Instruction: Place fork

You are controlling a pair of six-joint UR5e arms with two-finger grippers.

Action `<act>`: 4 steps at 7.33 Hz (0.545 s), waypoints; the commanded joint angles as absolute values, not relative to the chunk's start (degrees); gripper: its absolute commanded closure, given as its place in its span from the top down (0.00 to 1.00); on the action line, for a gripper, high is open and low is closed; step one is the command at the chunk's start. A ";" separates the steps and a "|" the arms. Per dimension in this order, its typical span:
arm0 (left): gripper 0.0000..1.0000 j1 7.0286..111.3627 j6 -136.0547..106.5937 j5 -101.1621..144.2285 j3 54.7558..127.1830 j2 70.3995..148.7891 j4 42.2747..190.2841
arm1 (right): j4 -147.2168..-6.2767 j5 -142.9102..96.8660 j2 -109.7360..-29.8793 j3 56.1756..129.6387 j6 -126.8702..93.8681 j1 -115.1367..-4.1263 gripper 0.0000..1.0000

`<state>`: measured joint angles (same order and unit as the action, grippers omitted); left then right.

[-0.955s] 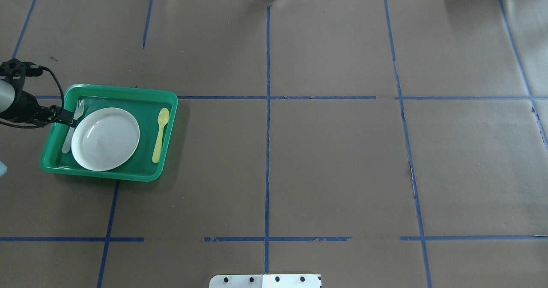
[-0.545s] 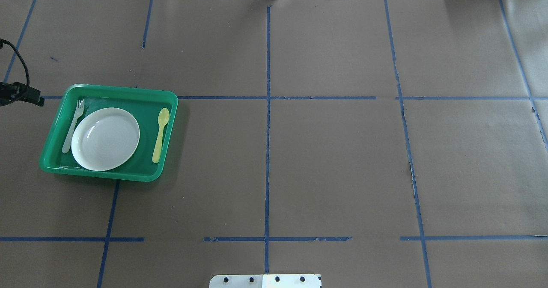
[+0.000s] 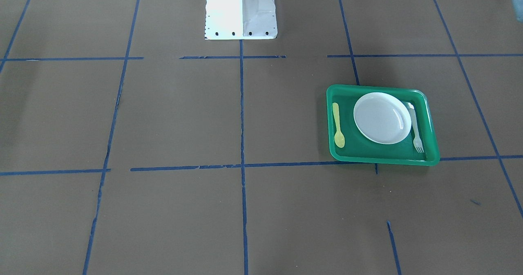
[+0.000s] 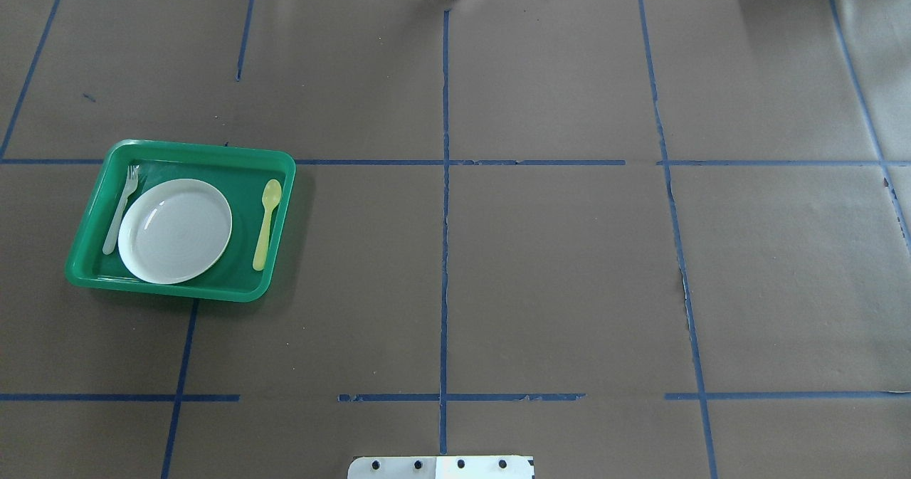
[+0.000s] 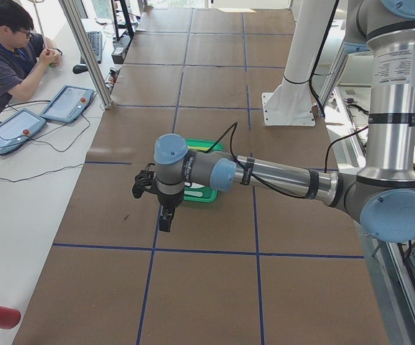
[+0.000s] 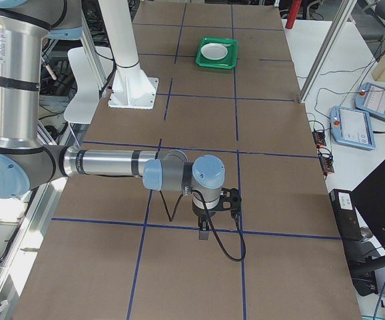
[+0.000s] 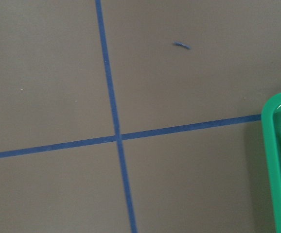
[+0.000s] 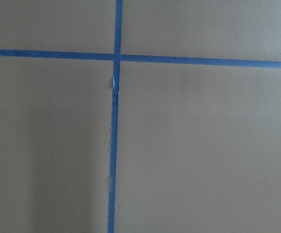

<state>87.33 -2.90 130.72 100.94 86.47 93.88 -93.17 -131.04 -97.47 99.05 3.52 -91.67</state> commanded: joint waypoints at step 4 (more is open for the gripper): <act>1.00 92.46 3.51 139.40 99.76 81.03 94.22 | -93.16 -131.04 -97.47 99.05 3.52 -91.67 1.00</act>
<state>92.29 3.26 139.34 99.81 81.11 94.22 -93.16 -131.05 -97.47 99.05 3.52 -91.67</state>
